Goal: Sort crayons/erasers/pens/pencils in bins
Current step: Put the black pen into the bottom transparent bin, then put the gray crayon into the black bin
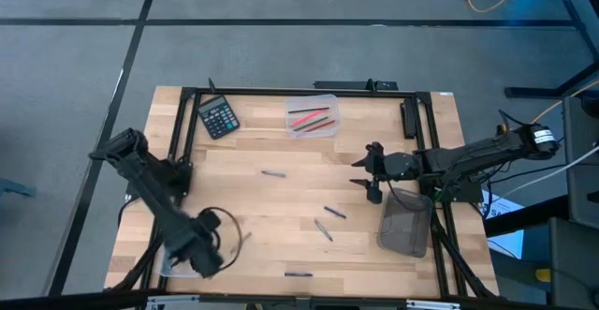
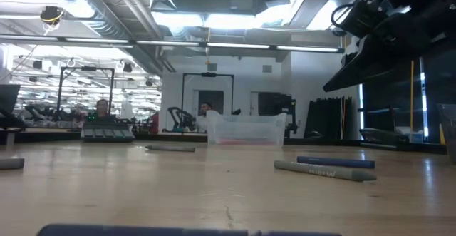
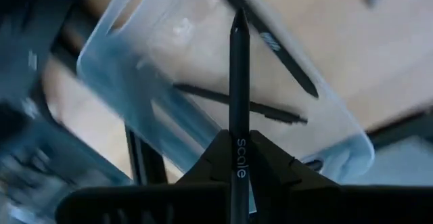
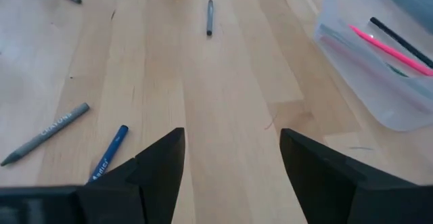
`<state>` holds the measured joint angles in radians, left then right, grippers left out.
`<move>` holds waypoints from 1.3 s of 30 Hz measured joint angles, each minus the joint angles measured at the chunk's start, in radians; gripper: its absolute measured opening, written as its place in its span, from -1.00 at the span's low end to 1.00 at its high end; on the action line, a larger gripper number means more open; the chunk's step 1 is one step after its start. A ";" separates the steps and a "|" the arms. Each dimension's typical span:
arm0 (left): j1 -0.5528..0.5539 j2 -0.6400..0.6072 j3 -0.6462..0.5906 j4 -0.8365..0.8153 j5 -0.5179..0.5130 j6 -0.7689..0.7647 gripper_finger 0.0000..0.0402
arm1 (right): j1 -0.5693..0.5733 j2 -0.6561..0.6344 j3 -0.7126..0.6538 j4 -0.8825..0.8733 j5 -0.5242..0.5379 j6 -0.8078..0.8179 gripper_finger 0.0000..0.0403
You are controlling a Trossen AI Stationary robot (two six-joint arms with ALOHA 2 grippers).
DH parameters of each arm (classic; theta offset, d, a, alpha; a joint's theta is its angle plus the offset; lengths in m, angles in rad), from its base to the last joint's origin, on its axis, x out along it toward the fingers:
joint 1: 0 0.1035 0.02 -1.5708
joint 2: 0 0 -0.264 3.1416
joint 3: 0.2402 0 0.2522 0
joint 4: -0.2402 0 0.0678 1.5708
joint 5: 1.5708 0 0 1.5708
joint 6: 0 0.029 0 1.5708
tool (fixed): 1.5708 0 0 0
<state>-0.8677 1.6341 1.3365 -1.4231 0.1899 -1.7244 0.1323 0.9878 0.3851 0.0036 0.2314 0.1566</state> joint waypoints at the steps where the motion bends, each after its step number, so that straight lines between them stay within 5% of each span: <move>1: -0.019 0.000 0.000 -0.003 -0.007 -0.093 -0.91 | 0.000 0.003 0.000 0.002 0.000 0.000 0.22; 6: -0.080 0.000 0.000 0.000 -0.074 -0.474 -0.91 | 0.000 0.013 0.000 0.025 0.000 0.000 0.22; 11: -0.055 0.019 -0.018 0.032 -0.050 -0.475 -0.85 | 0.000 0.013 0.000 0.039 -0.017 0.000 0.22; 21: -0.035 0.018 -0.108 0.066 -0.053 -0.465 -0.40 | 0.000 0.013 0.000 0.038 -0.026 -0.001 0.22; 28: 0.000 0.018 -0.073 0.066 -0.058 -0.386 -0.37 | 0.000 0.013 0.000 0.046 -0.026 0.005 0.22; 33: 0.057 0.018 -0.001 0.125 -0.245 -0.245 -0.37 | 0.000 0.013 0.000 0.053 -0.025 0.023 0.22; 39: 0.125 0.018 0.023 0.461 -0.585 0.187 -0.38 | 0.000 0.012 0.000 0.052 -0.026 0.048 0.22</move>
<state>-0.7424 1.6518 1.3598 -0.9624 -0.3953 -1.5379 0.1325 1.0000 0.3855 0.0559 0.2056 0.2048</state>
